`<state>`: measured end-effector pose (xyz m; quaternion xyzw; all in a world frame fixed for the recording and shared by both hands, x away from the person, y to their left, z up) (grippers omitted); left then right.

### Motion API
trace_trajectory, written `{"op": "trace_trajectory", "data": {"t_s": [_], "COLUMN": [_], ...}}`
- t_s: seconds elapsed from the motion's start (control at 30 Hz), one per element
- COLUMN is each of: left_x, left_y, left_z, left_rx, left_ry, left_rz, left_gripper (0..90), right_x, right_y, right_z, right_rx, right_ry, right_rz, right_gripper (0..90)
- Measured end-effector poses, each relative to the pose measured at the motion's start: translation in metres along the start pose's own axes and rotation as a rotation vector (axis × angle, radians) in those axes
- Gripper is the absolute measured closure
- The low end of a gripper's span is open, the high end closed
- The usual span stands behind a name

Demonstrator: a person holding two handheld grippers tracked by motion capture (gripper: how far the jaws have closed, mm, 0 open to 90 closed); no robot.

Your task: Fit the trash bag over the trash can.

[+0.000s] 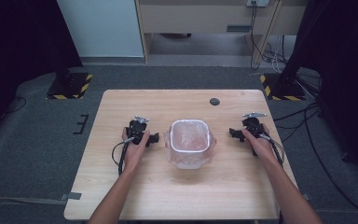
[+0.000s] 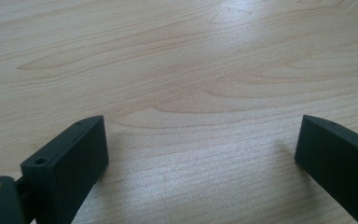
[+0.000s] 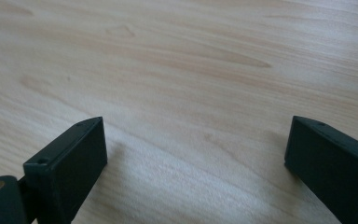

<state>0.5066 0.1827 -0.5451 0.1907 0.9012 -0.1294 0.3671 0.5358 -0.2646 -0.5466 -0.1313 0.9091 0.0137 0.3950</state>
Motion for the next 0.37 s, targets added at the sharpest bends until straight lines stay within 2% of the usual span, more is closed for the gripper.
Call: {"op": "trace_trajectory", "data": {"t_s": [0.03,0.13,0.3,0.37], "left_x": [0.000,0.002,0.010,0.012], "left_y": [0.000,-0.002,-0.009,-0.012], "left_z": [0.000,-0.002,-0.009,-0.011], "left_rx": [0.000,0.001,0.008,0.006], "left_ry": [0.001,0.003,0.009,0.006], "left_rz": [0.001,0.003,0.011,0.010], "left_gripper": [1.7,1.7,0.8,0.8], "right_x": [0.001,0.006,0.027,0.030], "right_y": [0.002,0.005,0.011,0.011], "right_z": [-0.001,-0.007,-0.030,-0.033], "right_rx": [0.008,-0.009,-0.034,-0.036], "right_ry": [0.008,0.008,0.008,0.006], "right_rz": [-0.021,-0.040,-0.056,-0.063], "right_gripper": [3.8,3.7,3.6,3.5]}}
Point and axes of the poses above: each handheld gripper's, and its own axes: z roughly forward along the jaws, x roughly out of its underside, y roughly to its left, the point moved 1 cm from there along z, roughly forward along the jaws, and after that the axes turned 8 degrees about x, right-handed, at the moved point
